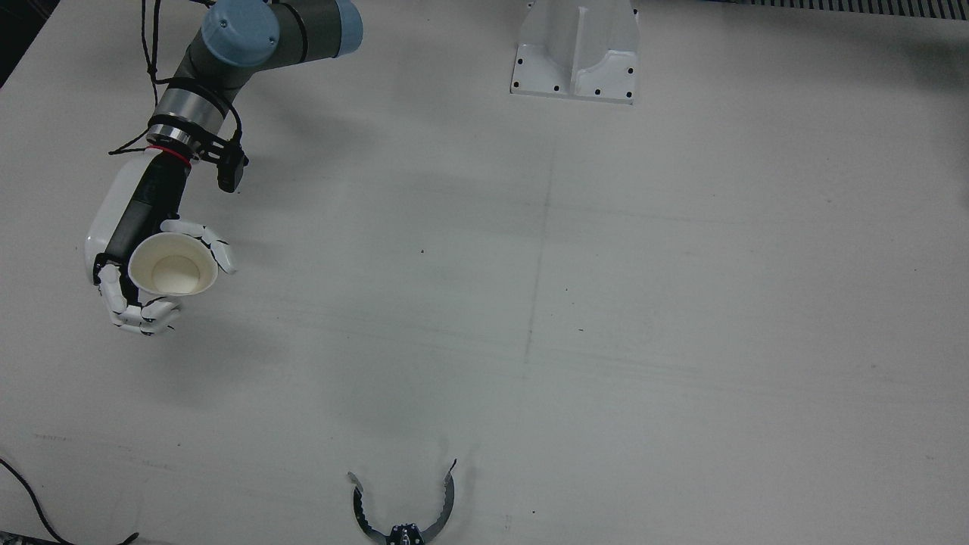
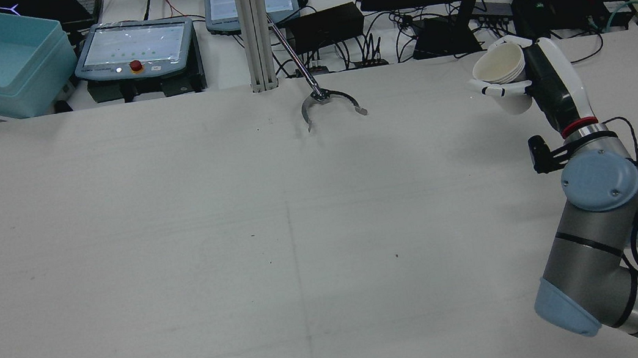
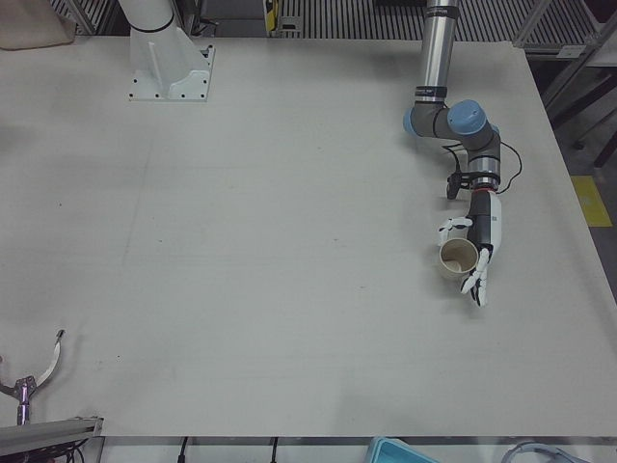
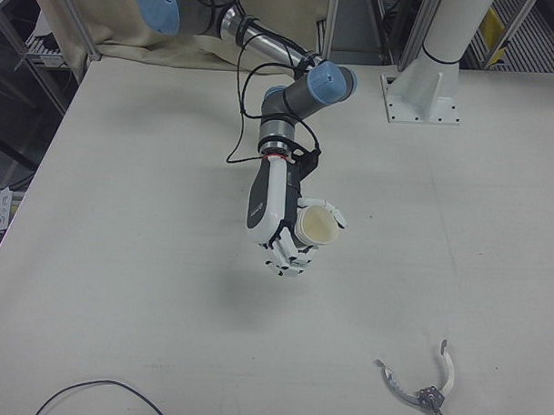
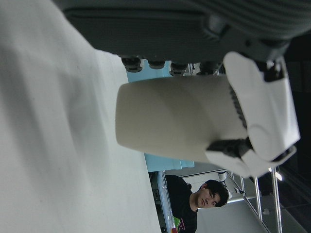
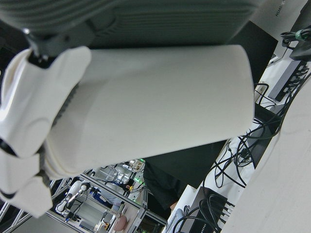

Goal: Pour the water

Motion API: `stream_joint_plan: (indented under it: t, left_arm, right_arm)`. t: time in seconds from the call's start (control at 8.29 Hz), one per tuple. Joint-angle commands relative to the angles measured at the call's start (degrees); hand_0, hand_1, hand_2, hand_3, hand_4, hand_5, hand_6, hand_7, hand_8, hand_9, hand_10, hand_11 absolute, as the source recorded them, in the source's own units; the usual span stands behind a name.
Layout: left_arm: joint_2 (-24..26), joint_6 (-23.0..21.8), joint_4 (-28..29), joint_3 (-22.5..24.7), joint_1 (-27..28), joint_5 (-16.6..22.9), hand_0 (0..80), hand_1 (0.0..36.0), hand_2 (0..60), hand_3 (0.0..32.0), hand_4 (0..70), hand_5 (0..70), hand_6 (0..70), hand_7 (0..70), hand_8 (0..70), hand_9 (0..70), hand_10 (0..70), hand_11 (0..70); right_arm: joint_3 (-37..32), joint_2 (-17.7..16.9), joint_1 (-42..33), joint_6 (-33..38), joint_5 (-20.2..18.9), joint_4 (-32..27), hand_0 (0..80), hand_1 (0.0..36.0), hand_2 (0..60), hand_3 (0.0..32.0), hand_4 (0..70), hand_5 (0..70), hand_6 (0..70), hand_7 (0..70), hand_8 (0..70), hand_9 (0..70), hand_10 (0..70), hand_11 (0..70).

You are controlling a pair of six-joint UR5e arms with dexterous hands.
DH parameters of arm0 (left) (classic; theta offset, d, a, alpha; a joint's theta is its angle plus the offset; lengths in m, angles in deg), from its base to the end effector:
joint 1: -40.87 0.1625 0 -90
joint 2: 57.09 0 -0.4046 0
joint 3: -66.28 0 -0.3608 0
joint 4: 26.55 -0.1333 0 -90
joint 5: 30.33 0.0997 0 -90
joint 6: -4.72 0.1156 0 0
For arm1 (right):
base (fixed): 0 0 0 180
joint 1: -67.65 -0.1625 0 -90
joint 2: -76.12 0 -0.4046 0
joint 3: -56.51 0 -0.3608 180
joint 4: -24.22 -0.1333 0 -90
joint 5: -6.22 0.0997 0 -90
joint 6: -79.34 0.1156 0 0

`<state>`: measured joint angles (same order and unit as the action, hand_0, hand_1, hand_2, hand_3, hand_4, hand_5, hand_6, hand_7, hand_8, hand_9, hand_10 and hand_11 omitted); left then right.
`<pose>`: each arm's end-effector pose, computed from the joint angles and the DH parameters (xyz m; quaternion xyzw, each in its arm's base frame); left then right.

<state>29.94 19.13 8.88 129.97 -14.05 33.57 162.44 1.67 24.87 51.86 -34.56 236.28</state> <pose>0.0836 -0.4394 0.8310 0.0184 0.7401 -0.6615 0.1199 -0.2101 -0.4953 0.4643 0.1819 -0.6809 0.6914 0.1591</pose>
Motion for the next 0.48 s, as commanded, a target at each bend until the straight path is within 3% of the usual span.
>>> stream_joint_plan:
  t: [0.0,0.24,0.36]
  left_arm:
    - [-0.63,-0.44,0.43,0.30,0.00,-0.09,40.6,5.2,1.7,0.0,18.1,0.0,0.6,4.1,0.2,1.3,1.7,3.0]
    - [-0.81,-0.70,0.34,0.82,-0.61,-0.18,41.0,4.8,0.0,0.0,14.5,0.0,0.0,2.3,0.0,0.6,1.2,2.3]
    - [-1.68,-3.40,-1.14,3.70,-2.27,-0.18,41.2,4.9,0.0,0.0,11.8,0.0,0.0,1.4,0.0,0.5,0.8,1.9]
  right_arm:
    - [-0.02,-0.09,0.24,-0.03,-0.09,0.01,48.0,19.6,47.0,0.0,15.0,65.8,40.6,54.5,41.6,57.2,24.9,37.4]
    - [-0.02,-0.96,0.41,-0.03,-0.09,0.01,48.0,19.5,47.0,0.0,14.9,65.9,40.6,54.5,41.6,57.2,24.9,37.4]
    - [0.06,-0.97,0.50,0.06,-0.09,0.01,48.0,19.4,46.9,0.0,15.0,65.8,40.6,54.6,41.6,57.3,25.0,37.6]
